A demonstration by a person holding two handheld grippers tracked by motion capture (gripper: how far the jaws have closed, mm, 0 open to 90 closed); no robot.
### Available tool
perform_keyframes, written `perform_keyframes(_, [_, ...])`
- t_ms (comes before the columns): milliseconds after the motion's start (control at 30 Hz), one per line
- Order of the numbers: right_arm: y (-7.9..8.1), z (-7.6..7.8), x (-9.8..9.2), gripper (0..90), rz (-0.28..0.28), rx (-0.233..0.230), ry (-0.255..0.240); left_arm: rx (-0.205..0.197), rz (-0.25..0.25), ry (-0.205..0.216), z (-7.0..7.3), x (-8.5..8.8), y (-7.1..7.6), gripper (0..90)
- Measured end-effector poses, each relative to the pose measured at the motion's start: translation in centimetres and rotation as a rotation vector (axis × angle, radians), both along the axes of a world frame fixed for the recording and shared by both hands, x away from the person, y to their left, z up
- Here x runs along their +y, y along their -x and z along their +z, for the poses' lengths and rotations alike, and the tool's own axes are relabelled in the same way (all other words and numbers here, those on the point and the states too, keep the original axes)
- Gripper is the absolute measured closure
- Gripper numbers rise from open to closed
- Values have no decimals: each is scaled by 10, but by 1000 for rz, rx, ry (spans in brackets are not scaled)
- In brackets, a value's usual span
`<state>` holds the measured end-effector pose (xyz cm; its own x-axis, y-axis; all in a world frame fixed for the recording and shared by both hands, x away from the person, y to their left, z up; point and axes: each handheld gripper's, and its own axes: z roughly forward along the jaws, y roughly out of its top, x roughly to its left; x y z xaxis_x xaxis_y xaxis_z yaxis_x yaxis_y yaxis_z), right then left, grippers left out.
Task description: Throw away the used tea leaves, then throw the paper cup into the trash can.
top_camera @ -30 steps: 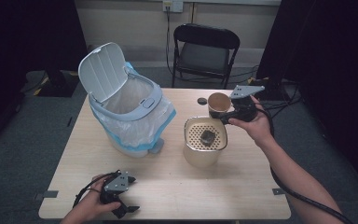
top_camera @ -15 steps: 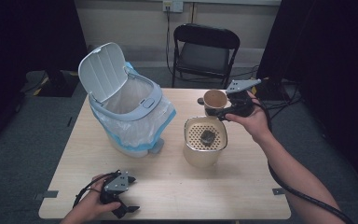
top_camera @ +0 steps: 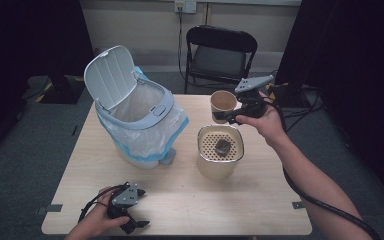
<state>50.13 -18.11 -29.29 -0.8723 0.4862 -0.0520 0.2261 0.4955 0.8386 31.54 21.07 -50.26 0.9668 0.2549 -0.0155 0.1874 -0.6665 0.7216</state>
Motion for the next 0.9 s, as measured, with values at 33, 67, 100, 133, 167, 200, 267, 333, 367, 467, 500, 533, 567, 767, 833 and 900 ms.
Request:
perform_keyframes(33, [0,0,0,276,0,0,0,0,0,0,0,0,0,10])
perform_keyframes(67, [0,1,1,276,1,0,0,-1,2,-1,0,0,0,10])
perform_keyframes(100, [-1,3,4,276,6,2,-1,0,1,-1,0,0,0,10])
perform_keyframes(133, [-1,4,4,276,6,3,2,0,-1,-1,0,0,0,10])
perform_keyframes(167, [-2,5,5,276,12,6,2,0,-1,-1,0,0,0,10])
perform_keyframes(200, [-2,7,6,276,12,5,4,-1,2,0,0,0,0,10])
perform_keyframes(267, [-3,9,8,276,18,7,7,0,0,0,0,0,0,10])
perform_keyframes(333, [-5,11,10,276,19,14,7,0,-2,-1,0,0,0,10])
perform_keyframes(367, [-6,12,10,275,19,13,10,1,-2,-1,0,0,0,8])
perform_keyframes(467, [-8,13,13,275,19,20,7,1,-2,-1,0,0,0,7])
perform_keyframes(500, [-9,14,14,275,20,23,8,1,-2,-1,0,0,0,7])
perform_keyframes(533, [-9,14,15,275,23,26,8,1,-2,0,0,0,0,7])
perform_keyframes(567, [-10,14,16,275,26,26,8,1,-2,0,0,0,0,7])
perform_keyframes(767, [-12,20,24,273,39,23,11,3,0,-28,1,1,1,9])
perform_keyframes(833, [-13,22,27,273,44,26,12,5,1,-18,1,1,1,9])
perform_keyframes(900, [-13,24,30,273,50,25,22,1,-3,-16,1,0,1,7])
